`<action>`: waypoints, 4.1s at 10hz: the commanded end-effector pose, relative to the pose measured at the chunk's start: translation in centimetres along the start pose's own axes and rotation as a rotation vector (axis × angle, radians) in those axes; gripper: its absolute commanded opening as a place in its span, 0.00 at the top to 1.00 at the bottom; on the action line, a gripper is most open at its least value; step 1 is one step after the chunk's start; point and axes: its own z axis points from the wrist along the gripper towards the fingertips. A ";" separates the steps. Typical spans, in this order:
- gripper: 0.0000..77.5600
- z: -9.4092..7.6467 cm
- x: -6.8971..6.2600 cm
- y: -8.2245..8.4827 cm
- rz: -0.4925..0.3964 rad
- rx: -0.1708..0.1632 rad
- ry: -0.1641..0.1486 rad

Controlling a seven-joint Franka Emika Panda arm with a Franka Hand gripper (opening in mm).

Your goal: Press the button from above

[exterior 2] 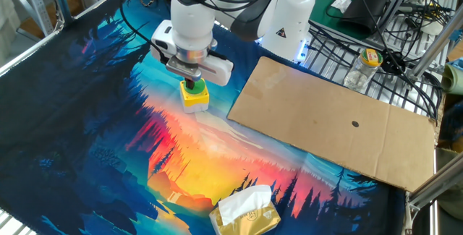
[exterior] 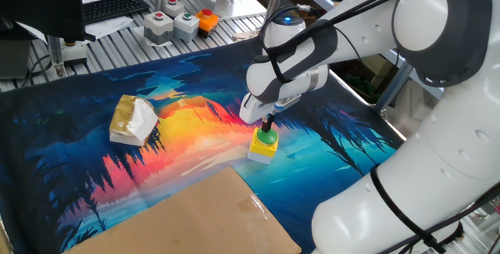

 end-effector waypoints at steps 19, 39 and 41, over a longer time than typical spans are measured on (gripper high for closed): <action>1.00 -8.5 0.1 4.3 0.086 -0.085 0.066; 1.00 -9.3 -3.2 4.4 0.193 -0.112 0.050; 1.00 -9.8 -7.4 4.3 0.193 -0.091 0.061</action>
